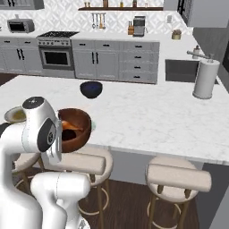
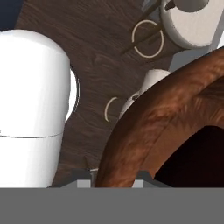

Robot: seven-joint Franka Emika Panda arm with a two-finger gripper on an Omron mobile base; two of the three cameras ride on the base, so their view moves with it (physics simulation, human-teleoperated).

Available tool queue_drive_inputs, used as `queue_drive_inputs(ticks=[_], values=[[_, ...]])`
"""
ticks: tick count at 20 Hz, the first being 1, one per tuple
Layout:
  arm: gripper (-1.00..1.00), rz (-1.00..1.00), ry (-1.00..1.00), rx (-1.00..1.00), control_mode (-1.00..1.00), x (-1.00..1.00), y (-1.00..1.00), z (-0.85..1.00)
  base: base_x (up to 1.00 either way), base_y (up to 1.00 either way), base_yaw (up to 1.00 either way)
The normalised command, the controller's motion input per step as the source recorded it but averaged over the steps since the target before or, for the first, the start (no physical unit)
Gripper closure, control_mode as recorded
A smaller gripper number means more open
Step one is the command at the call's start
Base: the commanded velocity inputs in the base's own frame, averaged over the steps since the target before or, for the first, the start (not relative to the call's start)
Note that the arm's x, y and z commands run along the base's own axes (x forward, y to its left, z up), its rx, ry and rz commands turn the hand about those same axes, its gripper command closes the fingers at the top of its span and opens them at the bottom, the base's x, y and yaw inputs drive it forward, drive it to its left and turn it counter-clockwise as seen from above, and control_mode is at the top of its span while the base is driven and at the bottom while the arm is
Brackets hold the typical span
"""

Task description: Pick the chicken drumstick and avocado from their plates and place them in the bowl. Then put the bowl in the fridge.

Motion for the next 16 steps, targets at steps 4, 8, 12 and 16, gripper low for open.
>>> queue_drive_inputs(ticks=[4,8,12,16], values=[[1.0,0.0,0.0,0.0,1.0,0.0,0.0,0.0,-0.85,1.0,0.03],[1.0,0.0,0.0,0.0,1.0,0.0,0.0,0.0,-0.68,1.0,0.05],[1.0,0.0,0.0,0.0,1.0,0.0,0.0,0.0,-0.29,1.0,0.07],[1.0,0.0,0.0,0.0,1.0,0.0,0.0,0.0,-0.01,1.0,0.03]])
